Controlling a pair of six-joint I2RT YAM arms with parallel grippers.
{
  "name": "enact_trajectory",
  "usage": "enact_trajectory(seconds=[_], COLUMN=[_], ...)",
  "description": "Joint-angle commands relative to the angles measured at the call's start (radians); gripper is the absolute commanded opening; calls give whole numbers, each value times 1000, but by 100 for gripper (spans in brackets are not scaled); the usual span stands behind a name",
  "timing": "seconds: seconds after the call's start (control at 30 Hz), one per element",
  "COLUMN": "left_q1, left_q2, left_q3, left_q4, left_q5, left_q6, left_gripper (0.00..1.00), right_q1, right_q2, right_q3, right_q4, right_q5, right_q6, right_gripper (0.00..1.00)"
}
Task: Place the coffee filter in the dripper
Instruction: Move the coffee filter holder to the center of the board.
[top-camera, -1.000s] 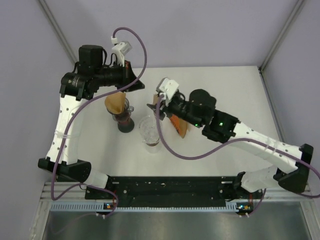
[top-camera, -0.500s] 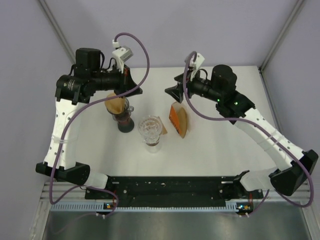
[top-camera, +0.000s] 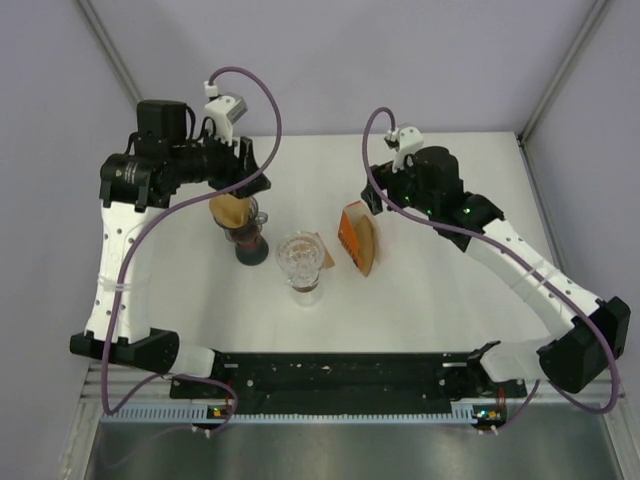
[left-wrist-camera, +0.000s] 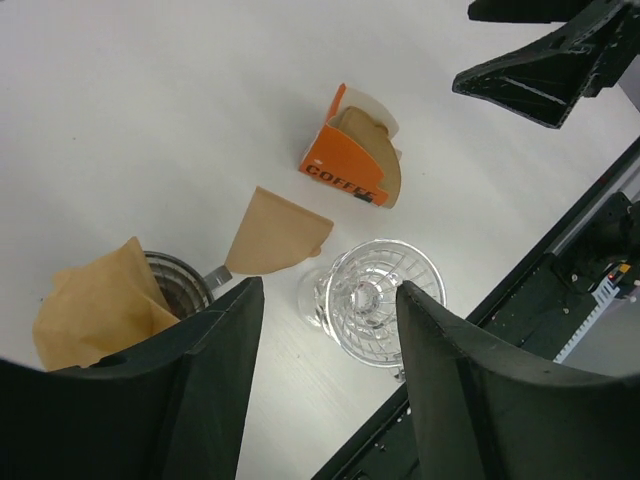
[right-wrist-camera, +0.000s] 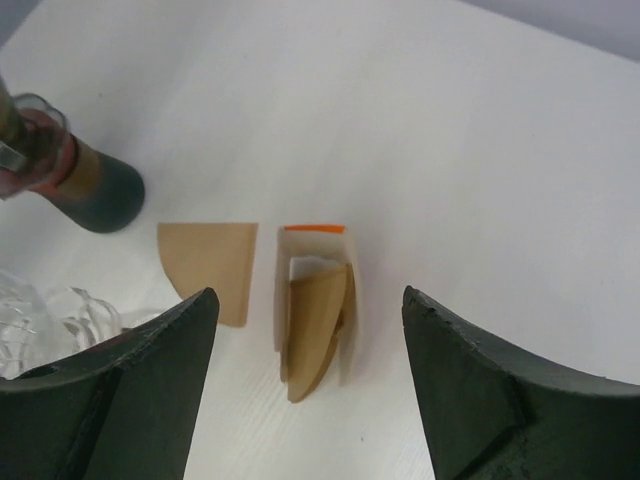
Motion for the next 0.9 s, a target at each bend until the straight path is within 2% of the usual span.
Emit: enact_trajectory(seconds=[0.0,0.1,0.17,0.47,0.5,0.67,0.77,0.87], left_q1=[30,35,38,52,53,56,59,65], left_q2=[-46,-64,-70,-87,-89,-89,-96,-99], left_q3=[-23,-49,-55,-69,-69,-69,-71,-80], left_q4=[9,18,20,12,14,15,15,12], left_q5=[-21,-25,-30,-24,-21,-20,-27,-28], left_q6=[-3,2,5,14,16,14,25,33], left_gripper=[62,62,62,63,63,63,63,63], right_q1=[-90,-108,-108,-108,-108,-108,-110,-149], right_q2=[61,140,186,357,377,449,435,408], right_q3=[-76,-86,-83,-26,-18,31,28,14], right_q4=[-15,19,46,118,127,131,131,112], right_q5=[3,-103,-144,-175,-171,-175,-113,-10], right_q6=[4,-54,-62,-77,-85,-143,-184,-206], right_gripper=[72,62,61,47,43,10,0,0])
